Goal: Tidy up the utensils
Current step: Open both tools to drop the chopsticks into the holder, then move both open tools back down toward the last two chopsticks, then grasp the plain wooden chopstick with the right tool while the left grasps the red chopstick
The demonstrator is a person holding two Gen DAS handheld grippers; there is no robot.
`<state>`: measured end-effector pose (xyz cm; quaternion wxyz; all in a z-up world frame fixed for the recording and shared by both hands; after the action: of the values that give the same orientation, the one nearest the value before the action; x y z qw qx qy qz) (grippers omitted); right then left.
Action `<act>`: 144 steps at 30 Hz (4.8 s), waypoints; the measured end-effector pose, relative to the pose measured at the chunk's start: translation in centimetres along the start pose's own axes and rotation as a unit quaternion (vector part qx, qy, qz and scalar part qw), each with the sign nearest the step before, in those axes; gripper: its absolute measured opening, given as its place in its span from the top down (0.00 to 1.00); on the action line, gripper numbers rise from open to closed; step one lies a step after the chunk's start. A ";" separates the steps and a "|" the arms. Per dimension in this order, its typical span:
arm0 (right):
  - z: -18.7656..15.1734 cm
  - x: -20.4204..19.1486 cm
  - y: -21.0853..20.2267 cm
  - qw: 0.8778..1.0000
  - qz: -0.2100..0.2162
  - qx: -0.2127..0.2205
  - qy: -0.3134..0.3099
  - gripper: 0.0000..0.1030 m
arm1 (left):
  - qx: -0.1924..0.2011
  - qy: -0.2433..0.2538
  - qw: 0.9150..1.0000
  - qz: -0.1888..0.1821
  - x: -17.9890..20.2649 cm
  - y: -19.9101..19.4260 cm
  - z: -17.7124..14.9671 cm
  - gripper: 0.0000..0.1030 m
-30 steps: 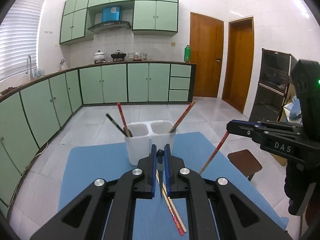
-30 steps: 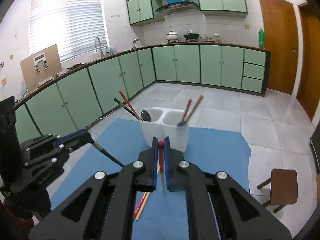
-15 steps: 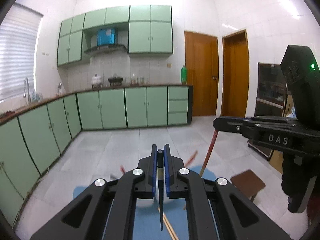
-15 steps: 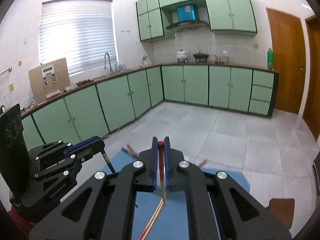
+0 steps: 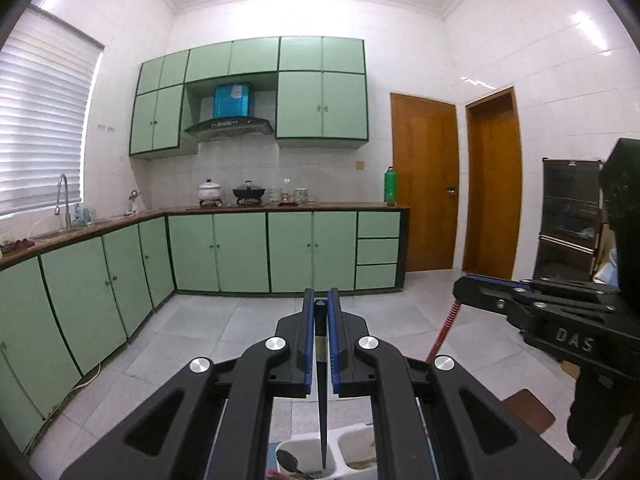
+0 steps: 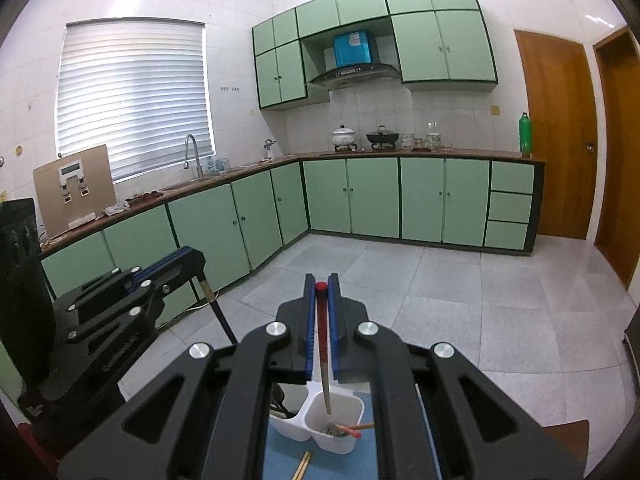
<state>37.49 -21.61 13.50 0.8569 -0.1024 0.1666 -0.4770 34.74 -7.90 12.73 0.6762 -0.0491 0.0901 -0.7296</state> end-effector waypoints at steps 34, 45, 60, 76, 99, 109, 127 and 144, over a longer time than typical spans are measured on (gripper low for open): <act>-18.9 -2.1 -7.3 0.997 -0.052 -0.057 0.023 0.12 | -0.159 -0.017 0.987 -0.001 -2.3 -8.8 -18.5 0.40; -30.0 -3.7 -6.3 0.986 -0.064 -0.128 0.080 0.12 | -0.249 0.003 0.968 0.035 -3.3 -10.5 -29.6 0.40; -36.7 -6.6 -4.4 0.974 -0.055 -0.200 0.089 0.13 | -0.296 0.002 0.954 0.054 -4.0 -10.8 -34.3 0.40; -38.9 -8.7 -2.1 0.963 -0.057 -0.256 0.064 0.42 | -0.315 -0.004 0.947 0.054 -4.2 -10.7 -35.2 0.38; -38.7 -8.2 -1.5 0.965 -0.028 -0.249 0.082 0.94 | -0.319 0.002 0.946 0.059 -4.2 -10.8 -35.5 0.37; -38.9 -6.1 -4.5 0.965 -0.055 -0.228 0.116 0.94 | -0.309 0.004 0.950 0.042 -2.3 -11.6 -34.8 0.37; -39.1 -3.1 -6.2 0.963 -0.065 -0.224 0.133 0.94 | -0.336 0.017 0.942 -0.006 3.5 -11.4 -35.7 0.38; -39.1 -3.7 -6.0 0.964 -0.055 -0.231 0.117 0.93 | -0.343 -0.030 0.939 0.009 -0.3 -11.6 -36.0 0.93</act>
<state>16.04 -22.27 -19.90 0.7570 -0.2500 0.3649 -0.4808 16.45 -4.49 -20.19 0.6268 -0.2993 0.3153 -0.6466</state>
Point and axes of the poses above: each gripper's, at about its wrist camera, not at the fingertips, and y roughly the way its jaws point, x to its right, z to its top, the point moved 6 cm from there along y, roughly the way its jaws point, and after that the axes turned 13 degrees about z, right-handed, at the moved point
